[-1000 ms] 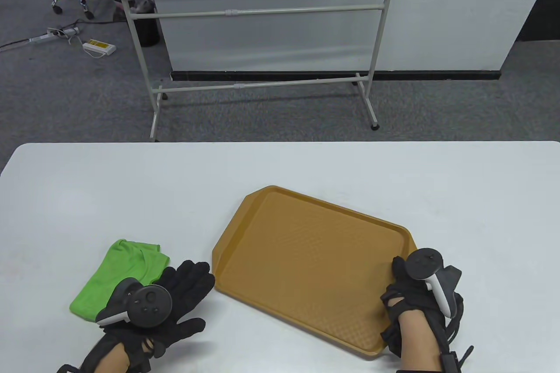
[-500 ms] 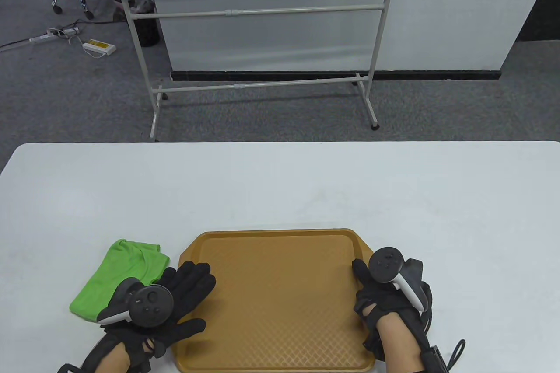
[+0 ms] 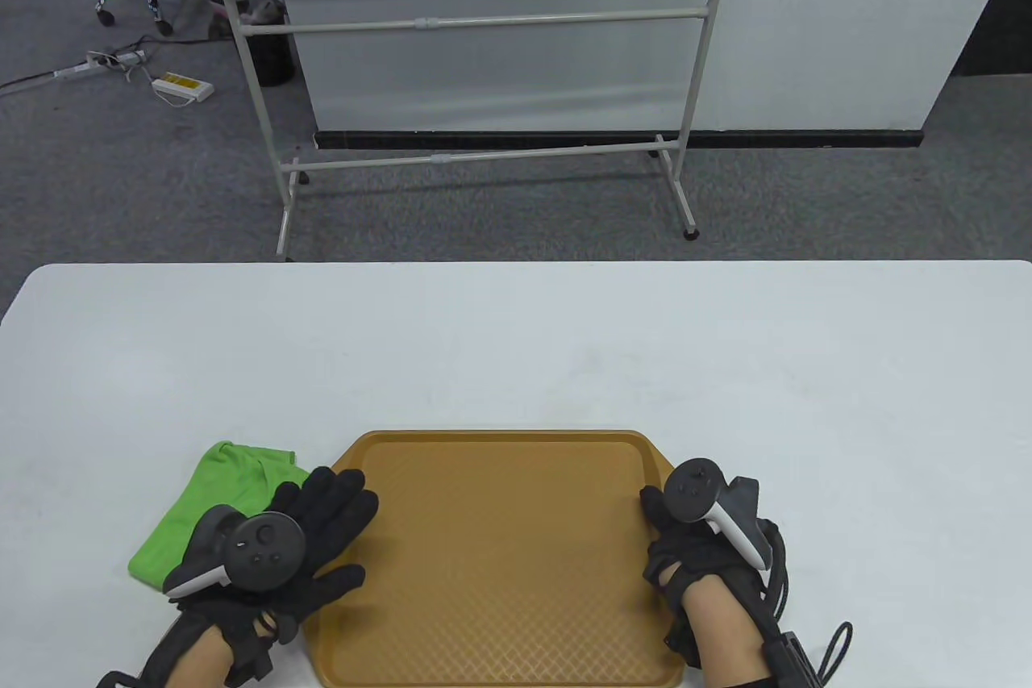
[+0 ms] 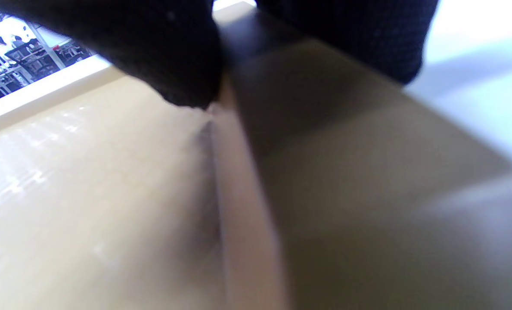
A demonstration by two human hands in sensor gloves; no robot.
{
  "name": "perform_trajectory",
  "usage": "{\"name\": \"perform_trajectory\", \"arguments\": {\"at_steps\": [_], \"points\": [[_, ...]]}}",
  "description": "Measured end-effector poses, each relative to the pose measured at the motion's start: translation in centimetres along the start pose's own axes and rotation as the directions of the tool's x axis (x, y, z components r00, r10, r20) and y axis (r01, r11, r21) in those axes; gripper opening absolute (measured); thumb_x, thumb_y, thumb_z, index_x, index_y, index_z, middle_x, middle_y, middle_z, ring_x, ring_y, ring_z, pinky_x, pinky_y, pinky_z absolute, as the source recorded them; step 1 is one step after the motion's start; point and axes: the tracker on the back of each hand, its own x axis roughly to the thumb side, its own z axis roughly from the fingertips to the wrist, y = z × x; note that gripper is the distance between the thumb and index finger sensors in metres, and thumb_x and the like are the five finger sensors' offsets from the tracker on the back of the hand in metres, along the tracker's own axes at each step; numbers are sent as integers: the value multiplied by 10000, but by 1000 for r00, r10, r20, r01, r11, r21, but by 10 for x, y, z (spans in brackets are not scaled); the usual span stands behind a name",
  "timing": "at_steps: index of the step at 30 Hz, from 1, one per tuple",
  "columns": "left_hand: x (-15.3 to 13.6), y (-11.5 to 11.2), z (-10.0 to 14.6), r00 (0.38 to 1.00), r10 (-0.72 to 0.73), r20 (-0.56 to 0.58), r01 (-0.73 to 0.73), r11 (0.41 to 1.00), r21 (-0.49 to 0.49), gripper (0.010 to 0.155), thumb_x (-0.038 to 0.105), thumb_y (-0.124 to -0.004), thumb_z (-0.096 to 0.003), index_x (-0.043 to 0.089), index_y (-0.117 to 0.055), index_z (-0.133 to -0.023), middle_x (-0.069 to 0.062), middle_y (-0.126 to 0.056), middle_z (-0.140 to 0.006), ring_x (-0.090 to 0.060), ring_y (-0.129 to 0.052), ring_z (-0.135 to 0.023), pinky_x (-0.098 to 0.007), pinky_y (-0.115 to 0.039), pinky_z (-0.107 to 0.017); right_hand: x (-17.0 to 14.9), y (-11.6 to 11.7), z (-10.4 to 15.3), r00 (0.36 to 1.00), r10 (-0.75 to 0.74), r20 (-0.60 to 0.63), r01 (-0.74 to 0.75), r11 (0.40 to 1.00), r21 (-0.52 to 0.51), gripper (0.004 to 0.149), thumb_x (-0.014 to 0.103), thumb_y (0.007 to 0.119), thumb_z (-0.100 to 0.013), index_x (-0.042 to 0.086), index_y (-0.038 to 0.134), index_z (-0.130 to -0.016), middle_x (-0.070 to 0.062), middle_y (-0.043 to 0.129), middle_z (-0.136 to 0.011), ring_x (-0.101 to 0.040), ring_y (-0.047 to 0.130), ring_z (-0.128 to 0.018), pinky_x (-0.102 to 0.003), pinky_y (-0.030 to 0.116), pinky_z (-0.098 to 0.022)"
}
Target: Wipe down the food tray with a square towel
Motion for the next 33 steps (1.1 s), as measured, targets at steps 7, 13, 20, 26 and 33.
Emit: {"name": "perform_trajectory", "arguments": {"at_steps": [7, 13, 20, 26, 33], "points": [[-62, 13, 18, 899, 29, -436, 5, 997, 77, 739, 562, -700, -499, 286, -389, -1111, -57, -277, -1212, -431, -248, -1080, -593, -251, -740, 0, 0, 1, 1000, -15, -2, 15, 1000, 10, 684, 336, 840, -447, 351, 529, -1055, -209, 448, -1091, -374, 775, -712, -443, 779, -451], [-101, -10, 21, 783, 20, -622, -100, 991, -94, 819, 549, -743, -499, 247, -292, -1112, -134, -160, -1182, -550, -173, -1019, -644, -221, -716, -2, 1, 1, 999, -47, -2, 47, 999, 26, 692, 441, 833, -456, 353, 517, -1065, -223, 405, -1098, -377, 762, -723, -447, 771, -461], [-103, -30, 7, 763, -65, -643, -92, 974, -208, 860, 498, -787, -486, 220, -259, -1105, -150, -154, -1197, -549, -277, -1061, -657, -276, -736, -5, 1, 1, 998, -61, 8, 61, 997, 40, 696, 489, 804, -461, 353, 506, -1075, -213, 391, -1104, -374, 750, -733, -446, 763, -474], [-94, -22, -3, 727, -233, -645, 160, 972, -171, 683, 453, -842, -479, 299, -547, -1076, -53, -521, -1153, -450, -729, -928, -594, -601, -684, -6, 0, 1, 998, -60, 14, 59, 997, 51, 696, 506, 790, -465, 360, 499, -1079, -208, 385, -1108, -366, 746, -741, -447, 759, -483], [-101, -17, 1, 717, -154, -680, 141, 987, -76, 582, 447, -847, -469, 307, -629, -990, 4, -690, -1016, -318, -859, -773, -540, -683, -633, -6, 1, 1, 998, -61, 14, 60, 997, 56, 703, 512, 786, -465, 360, 489, -1083, -201, 372, -1113, -366, 735, -746, -447, 752, -491]]}}
